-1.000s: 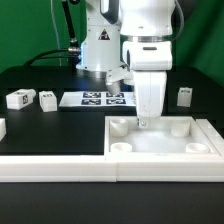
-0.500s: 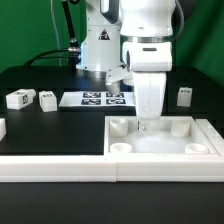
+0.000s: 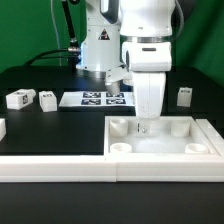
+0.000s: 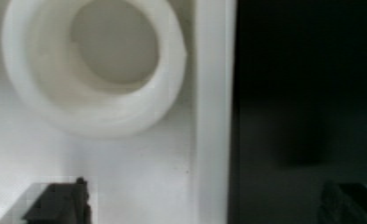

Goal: Assemble square table

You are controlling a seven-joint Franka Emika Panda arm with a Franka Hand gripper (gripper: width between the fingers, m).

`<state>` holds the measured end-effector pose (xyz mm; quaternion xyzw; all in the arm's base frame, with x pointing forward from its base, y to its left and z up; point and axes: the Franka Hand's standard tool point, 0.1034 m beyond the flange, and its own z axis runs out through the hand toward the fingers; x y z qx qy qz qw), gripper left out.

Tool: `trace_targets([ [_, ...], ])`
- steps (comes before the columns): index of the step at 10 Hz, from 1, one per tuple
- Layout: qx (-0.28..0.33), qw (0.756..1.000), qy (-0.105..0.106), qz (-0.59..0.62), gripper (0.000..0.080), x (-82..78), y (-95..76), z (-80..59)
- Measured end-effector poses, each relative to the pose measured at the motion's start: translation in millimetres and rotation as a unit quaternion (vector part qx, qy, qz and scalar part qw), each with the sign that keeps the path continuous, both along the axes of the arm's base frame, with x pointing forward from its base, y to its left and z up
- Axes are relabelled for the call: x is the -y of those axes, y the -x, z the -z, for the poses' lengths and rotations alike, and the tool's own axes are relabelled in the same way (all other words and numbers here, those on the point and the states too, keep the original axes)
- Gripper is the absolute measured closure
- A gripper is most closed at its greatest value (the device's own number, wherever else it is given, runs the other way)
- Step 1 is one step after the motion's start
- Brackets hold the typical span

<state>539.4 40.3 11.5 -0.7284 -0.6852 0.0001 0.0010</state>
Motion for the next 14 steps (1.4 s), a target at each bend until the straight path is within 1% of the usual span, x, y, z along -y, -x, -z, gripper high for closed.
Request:
trace_targets([
  [3, 0.000, 1.000, 0.000, 0.000, 0.0151, 0.1, -0.2, -0.5],
  [4, 0.005, 0.999, 0.001, 0.033, 0.0151, -0.8, 0.8, -9.4],
  [6, 0.018, 0.994, 0.004, 0.112, 0.0151, -10.4, 7.7, -39.3],
  [7, 0.015, 0.986, 0.009, 0.166, 0.0151, -15.4, 2.5, -55.8],
  [8, 0.020, 0.976, 0.007, 0.218, 0.0151, -20.9, 3.4, -60.5],
  [10, 0.018, 0.962, 0.004, 0.273, 0.0151, -20.0, 4.5, -59.1],
  [13, 0.015, 0.932, 0.000, 0.362, 0.0151, -22.7, 5.5, -59.2],
  [14, 0.002, 0.895, -0.001, 0.445, 0.0151, -30.2, 12.9, -59.3],
])
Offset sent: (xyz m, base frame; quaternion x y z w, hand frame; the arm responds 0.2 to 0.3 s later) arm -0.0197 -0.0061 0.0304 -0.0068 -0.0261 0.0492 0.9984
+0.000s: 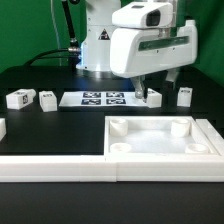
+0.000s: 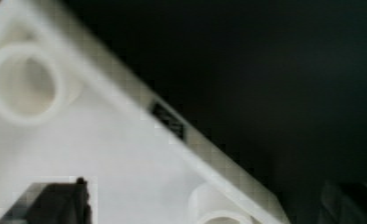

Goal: Assemble square table

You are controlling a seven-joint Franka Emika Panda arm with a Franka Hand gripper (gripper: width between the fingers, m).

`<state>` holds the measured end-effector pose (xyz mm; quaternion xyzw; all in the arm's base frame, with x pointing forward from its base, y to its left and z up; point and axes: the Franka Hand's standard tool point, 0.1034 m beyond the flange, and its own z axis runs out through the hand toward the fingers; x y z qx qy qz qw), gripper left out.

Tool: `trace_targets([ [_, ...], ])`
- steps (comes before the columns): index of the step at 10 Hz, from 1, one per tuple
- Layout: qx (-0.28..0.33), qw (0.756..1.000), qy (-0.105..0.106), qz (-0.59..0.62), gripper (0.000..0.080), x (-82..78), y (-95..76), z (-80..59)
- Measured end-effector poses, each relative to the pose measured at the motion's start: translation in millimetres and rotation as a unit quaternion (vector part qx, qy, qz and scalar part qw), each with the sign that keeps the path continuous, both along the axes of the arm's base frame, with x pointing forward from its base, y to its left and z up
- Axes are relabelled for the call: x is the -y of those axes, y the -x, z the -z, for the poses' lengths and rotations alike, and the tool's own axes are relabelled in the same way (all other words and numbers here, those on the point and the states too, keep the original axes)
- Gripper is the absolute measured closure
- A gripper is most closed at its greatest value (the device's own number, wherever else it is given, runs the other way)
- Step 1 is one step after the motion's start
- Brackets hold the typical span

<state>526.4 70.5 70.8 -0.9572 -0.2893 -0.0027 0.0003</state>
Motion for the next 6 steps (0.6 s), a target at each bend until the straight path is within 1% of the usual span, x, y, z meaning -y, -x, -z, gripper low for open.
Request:
trace_targets([
  [1, -0.011, 0.998, -0.007, 0.063, 0.0151, -8.4, 9.2, 0.1],
  [2, -0.028, 0.988, -0.015, 0.150, 0.0151, -17.9, 16.5, 0.4],
  [3, -0.041, 0.978, -0.020, 0.205, 0.0151, -23.2, 16.4, -0.7],
  [6, -0.042, 0.959, -0.021, 0.279, 0.0151, -25.5, 15.2, -0.6],
])
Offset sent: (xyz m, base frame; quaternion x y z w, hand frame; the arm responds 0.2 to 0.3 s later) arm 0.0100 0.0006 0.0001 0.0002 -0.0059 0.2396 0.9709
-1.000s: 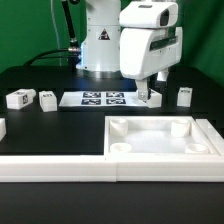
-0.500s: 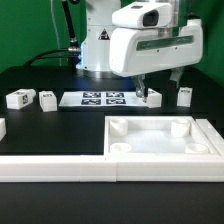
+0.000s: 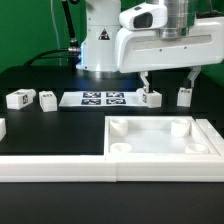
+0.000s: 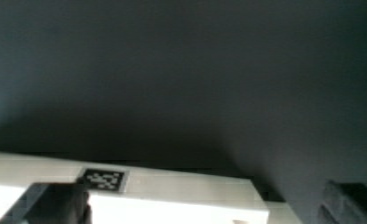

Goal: Assemble square table

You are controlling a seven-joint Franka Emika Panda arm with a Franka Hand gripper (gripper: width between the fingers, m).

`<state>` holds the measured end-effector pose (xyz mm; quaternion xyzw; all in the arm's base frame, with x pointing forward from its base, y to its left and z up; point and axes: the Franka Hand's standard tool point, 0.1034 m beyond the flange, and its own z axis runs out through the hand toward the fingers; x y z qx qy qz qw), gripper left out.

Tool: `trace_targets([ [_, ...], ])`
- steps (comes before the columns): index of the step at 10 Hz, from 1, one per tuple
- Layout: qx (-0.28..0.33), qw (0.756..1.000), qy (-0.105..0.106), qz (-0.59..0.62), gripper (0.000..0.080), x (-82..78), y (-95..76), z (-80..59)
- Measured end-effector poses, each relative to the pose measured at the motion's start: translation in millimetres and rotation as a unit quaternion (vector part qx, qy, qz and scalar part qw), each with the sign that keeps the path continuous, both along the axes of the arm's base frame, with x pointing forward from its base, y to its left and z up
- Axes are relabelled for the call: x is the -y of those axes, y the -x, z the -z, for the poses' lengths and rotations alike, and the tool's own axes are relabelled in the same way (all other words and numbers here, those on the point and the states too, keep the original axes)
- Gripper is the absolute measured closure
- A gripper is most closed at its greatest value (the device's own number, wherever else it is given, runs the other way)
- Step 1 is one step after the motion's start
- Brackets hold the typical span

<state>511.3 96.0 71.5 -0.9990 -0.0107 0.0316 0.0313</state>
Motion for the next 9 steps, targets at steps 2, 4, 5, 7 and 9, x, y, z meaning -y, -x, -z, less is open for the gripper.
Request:
trace_targets([
  [2, -0.008, 0.998, -0.002, 0.069, 0.0151, -4.0, 1.6, 0.1],
  [4, -0.045, 0.988, -0.026, 0.147, 0.0151, -23.4, 14.6, 0.2],
  [5, -0.090, 0.984, -0.037, 0.149, 0.0151, -26.9, 25.5, 0.1],
  [7, -0.097, 0.983, -0.037, 0.149, 0.0151, -26.6, 25.9, 0.3],
  [9, -0.179, 0.972, -0.040, 0.149, 0.0151, -23.6, 33.2, 0.9],
])
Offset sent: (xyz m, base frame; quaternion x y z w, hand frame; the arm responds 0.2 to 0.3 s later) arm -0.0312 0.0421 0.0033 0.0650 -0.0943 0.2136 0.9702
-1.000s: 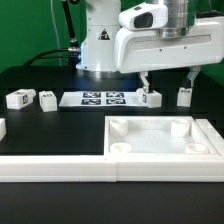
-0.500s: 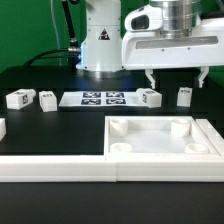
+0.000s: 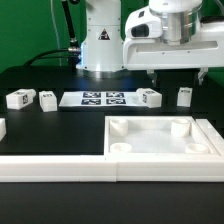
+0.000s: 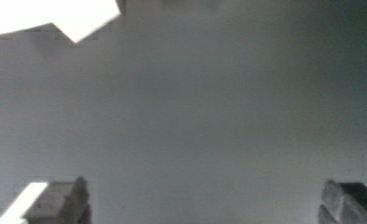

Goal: Assemble square table

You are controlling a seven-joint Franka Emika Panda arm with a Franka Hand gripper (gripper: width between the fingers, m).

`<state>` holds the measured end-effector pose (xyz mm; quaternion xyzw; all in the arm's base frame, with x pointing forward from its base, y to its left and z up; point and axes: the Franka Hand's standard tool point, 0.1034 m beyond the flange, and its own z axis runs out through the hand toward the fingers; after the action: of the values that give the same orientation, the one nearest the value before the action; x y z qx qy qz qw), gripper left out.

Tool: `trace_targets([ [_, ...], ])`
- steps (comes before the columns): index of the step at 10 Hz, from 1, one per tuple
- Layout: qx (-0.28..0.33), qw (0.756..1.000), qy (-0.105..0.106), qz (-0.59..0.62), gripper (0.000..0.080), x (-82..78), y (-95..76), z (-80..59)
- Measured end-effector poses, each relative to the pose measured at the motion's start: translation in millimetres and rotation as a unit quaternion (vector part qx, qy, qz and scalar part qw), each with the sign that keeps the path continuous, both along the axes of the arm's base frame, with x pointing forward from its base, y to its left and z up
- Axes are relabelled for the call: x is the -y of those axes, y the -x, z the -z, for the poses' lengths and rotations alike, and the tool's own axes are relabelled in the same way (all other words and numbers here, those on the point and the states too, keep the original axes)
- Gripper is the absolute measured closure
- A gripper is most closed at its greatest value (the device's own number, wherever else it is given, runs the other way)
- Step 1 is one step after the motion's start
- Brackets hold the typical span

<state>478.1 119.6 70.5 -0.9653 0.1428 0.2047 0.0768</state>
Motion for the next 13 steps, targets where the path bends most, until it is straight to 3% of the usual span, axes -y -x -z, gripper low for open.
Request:
trace_targets([
  [2, -0.106, 0.994, -0.028, 0.019, 0.0151, -12.1, 21.7, 5.6],
  [4, -0.181, 0.982, -0.054, 0.030, 0.0151, -21.0, 27.2, 12.2],
  [8, -0.195, 0.979, -0.058, 0.029, 0.0151, -20.0, 27.4, 15.8],
  [11, -0.197, 0.978, -0.064, 0.033, 0.0151, -49.5, 46.5, 27.3],
  [13, -0.196, 0.978, -0.064, 0.035, 0.0151, -46.0, 44.6, 27.4],
])
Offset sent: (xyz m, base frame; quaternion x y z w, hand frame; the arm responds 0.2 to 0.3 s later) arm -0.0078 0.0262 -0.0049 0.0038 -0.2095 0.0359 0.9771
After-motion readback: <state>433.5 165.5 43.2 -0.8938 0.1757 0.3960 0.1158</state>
